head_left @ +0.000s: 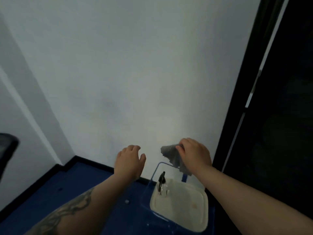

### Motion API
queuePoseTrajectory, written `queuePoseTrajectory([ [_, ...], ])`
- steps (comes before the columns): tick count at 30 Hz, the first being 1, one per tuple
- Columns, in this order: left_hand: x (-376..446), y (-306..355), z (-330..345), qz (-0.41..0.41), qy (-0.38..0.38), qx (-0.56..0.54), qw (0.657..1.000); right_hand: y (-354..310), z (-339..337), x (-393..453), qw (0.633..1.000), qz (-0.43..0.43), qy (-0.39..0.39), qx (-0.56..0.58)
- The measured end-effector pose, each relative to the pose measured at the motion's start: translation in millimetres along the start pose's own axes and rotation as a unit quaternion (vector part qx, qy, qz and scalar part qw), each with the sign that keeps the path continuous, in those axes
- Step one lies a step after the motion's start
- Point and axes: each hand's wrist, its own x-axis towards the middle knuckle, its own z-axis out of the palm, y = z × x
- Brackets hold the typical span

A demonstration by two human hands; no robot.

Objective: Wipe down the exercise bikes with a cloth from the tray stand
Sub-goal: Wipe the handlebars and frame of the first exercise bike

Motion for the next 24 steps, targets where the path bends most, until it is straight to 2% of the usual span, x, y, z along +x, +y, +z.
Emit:
queuePoseTrajectory([
  [5,-23.7,-22.9,-72.2,-0.05,0.064,0.027,0.996,-58.7,-42.3,28.6,0.998,-0.05,0.018,0.015],
  [11,-68.3,-62.0,-135.1,-0.124,0.111,0.06,0.984,-139.7,-58.2,37.5,0.994,-0.094,0.011,0.052],
  [24,-199.4,-157.6,-215.2,-0.255,0.149,0.117,0.948,-299.4,-67.3,-9.1,0.968,-0.211,-0.013,0.134],
])
